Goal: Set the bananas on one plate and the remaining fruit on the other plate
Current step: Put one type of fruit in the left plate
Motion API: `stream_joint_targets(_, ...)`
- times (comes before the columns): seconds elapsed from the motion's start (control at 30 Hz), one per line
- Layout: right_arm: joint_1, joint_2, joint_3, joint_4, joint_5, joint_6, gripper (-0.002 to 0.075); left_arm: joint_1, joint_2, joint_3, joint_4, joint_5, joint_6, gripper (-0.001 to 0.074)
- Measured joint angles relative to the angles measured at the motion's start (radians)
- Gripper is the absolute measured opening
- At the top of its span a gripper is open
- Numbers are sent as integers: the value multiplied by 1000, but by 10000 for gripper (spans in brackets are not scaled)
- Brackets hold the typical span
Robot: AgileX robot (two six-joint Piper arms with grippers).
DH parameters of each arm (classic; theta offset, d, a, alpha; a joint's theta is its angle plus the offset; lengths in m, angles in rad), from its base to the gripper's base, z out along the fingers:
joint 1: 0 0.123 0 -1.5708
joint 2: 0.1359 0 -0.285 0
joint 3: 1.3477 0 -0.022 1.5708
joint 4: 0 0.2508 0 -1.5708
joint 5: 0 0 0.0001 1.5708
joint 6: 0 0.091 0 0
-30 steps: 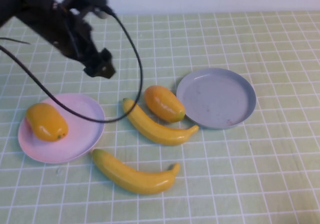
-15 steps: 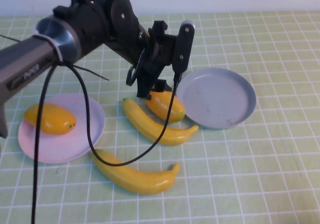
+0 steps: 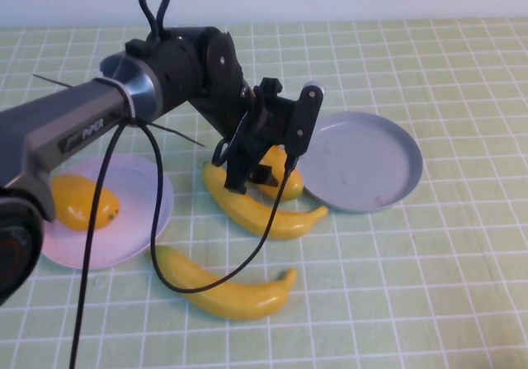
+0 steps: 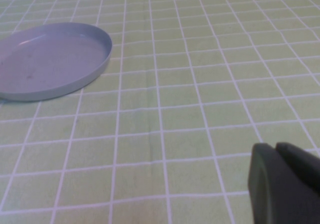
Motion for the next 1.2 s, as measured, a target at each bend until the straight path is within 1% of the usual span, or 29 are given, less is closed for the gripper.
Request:
stream_joint_targets(0.33,0,0,0,0,0,0,-16,0,44,2,18,0,4,473)
stream_joint_targets(0.47,0,0,0,0,0,0,-16,0,49,2,34,-21,-36,472)
stream_joint_targets(0.57,0,0,0,0,0,0,-16,0,51,2,43,-32,-73,446)
stream_joint_targets(0.83,0,0,0,0,0,0,-16,0,51,2,47,-45,-109,446)
stream_joint_targets(0.93,0,0,0,0,0,0,-16,0,37,3,47,-74,-203,446)
stream_joint_targets(1.03,0,0,0,0,0,0,-16,0,-16,3,52,-100,-358,446)
stream_joint_targets(1.1,0,0,0,0,0,0,-16,0,-69,3,71,-101,-486,446)
stream_joint_targets(1.2,0,0,0,0,0,0,-16,0,-137,3,109,-73,-736,446)
